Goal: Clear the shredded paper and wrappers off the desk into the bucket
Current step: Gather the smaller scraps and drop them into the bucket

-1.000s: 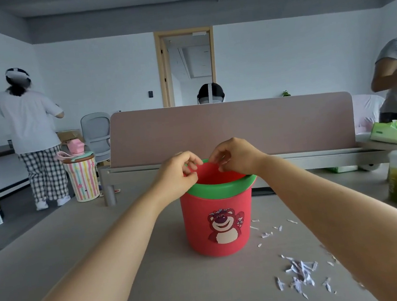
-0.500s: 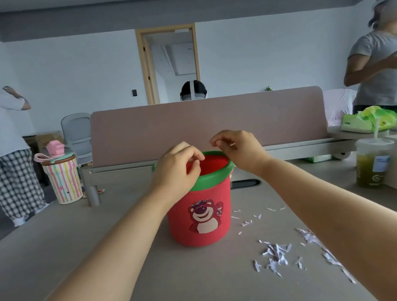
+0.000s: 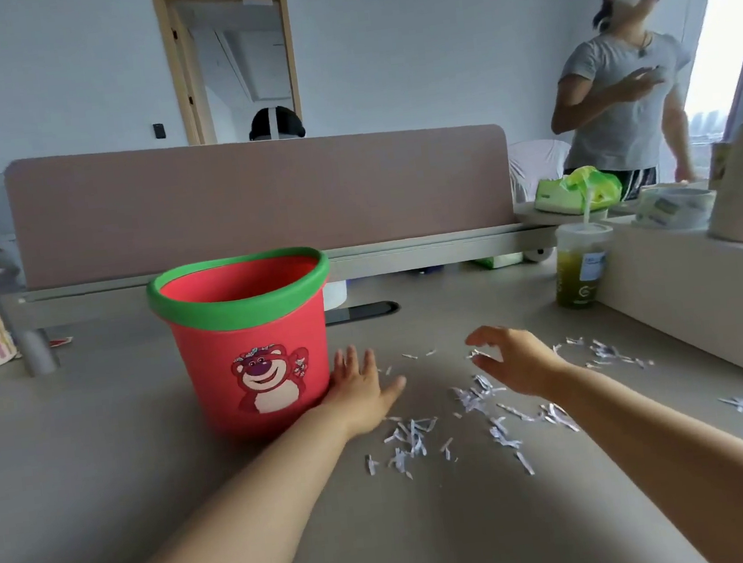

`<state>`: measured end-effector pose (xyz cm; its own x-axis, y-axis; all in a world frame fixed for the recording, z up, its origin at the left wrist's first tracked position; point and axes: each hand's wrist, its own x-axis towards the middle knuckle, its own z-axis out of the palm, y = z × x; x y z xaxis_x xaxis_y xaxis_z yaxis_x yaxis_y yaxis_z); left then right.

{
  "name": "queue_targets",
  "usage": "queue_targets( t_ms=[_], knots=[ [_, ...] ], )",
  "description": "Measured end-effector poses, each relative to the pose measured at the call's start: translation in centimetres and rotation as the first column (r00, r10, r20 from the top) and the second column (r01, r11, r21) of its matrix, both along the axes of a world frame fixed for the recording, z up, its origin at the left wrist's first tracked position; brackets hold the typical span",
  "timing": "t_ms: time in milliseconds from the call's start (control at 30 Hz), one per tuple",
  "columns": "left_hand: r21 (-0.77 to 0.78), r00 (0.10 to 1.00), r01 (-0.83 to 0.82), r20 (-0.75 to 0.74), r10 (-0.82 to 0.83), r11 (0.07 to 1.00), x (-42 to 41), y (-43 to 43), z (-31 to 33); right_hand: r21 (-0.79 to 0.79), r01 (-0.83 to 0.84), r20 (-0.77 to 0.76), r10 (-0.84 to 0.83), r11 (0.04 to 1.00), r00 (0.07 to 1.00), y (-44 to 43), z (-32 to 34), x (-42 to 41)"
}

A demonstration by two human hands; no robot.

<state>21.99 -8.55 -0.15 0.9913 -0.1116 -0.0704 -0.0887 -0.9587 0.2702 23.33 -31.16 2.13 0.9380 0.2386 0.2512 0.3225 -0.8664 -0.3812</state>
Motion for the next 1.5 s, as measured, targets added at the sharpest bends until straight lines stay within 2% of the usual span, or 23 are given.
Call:
queue_targets(
  t_ms=[133, 333, 400, 533, 633, 667, 700, 767, 833, 933, 1033, 1133, 1300, 1400, 1500],
  knots=[
    [-0.008, 0.992, -0.117, 0.042, 0.118, 0.993, 2.2, 0.4, -0.4, -0.028, 0.002, 0.030, -0.001, 1.000, 1.000, -1.1, -0.9, 1.2],
    [0.070, 0.956, -0.284, -0.054, 0.288, 0.956, 4.3, 1.5, 0.1, -0.037, -0.020, 0.023, 0.021, 0.999, 1.000, -0.7, -1.2, 2.8],
    [0.099, 0.978, -0.195, -0.057, 0.201, 0.976, 4.4, 0.7, 0.2, -0.023, -0.020, 0.012, 0.020, 1.000, 1.000, -0.8, -1.3, 3.1],
    [0.043, 0.989, 0.133, -0.072, -0.129, 0.990, 3.2, -1.8, -0.1, -0.008, -0.006, 0.006, 0.006, 1.000, 1.000, -1.3, -1.6, 2.9],
    [-0.177, 0.954, 0.259, -0.106, -0.280, 0.949, 2.4, -2.5, -0.2, -0.003, 0.025, -0.011, -0.025, 1.000, 1.000, -2.3, -1.7, 2.6],
    [-0.221, 0.955, 0.265, -0.074, -0.287, 0.938, 2.4, -2.3, -0.2, -0.017, 0.055, -0.007, -0.055, 0.998, 0.998, -3.0, -1.7, 2.5],
    [-0.200, 0.962, 0.261, -0.022, -0.270, 0.944, 2.8, -2.1, -0.1, -0.041, 0.108, 0.013, -0.108, 0.993, 0.994, -3.8, -1.7, 2.5],
    [-0.056, 0.978, 0.208, 0.044, -0.206, 0.977, 3.9, -1.6, -0.1, -0.114, 0.278, 0.103, -0.267, 0.954, 0.958, -5.8, -1.8, 2.2],
    [0.013, 0.987, 0.158, 0.000, -0.158, 0.987, 5.0, -1.9, 0.0, -0.201, 0.421, 0.149, -0.397, 0.885, 0.906, -8.0, -2.2, 2.1],
    [0.055, 0.977, 0.207, -0.066, -0.203, 0.977, 6.1, -3.9, -0.5, -0.227, 0.518, -0.042, -0.539, 0.825, 0.841, -11.2, -3.1, 2.1],
    [0.107, 0.966, 0.258, -0.037, -0.255, 0.960, 6.9, -5.0, -1.0, -0.222, 0.567, -0.226, -0.608, 0.793, 0.761, -13.1, -3.4, 2.8],
    [0.096, 0.954, 0.298, -0.024, -0.297, 0.950, 6.9, -4.7, -1.2, -0.217, 0.483, -0.263, -0.527, 0.848, 0.808, -12.5, -3.5, 4.1],
    [0.102, 0.943, 0.333, -0.006, -0.334, 0.938, 6.6, -4.7, -1.0, -0.282, 0.165, -0.245, -0.237, 0.945, 0.940, -8.6, -3.3, 5.6],
    [0.072, 0.927, 0.373, 0.006, -0.374, 0.925, 6.3, -4.8, -0.8, -0.258, -0.020, -0.287, -0.057, 0.966, 0.956, -6.4, -3.2, 4.8],
    [0.007, 0.910, 0.414, 0.020, -0.414, 0.910, 6.0, -4.8, -1.2, -0.168, -0.120, -0.314, 0.063, 0.978, 0.947, -4.8, -3.2, 3.2]
  ],
)
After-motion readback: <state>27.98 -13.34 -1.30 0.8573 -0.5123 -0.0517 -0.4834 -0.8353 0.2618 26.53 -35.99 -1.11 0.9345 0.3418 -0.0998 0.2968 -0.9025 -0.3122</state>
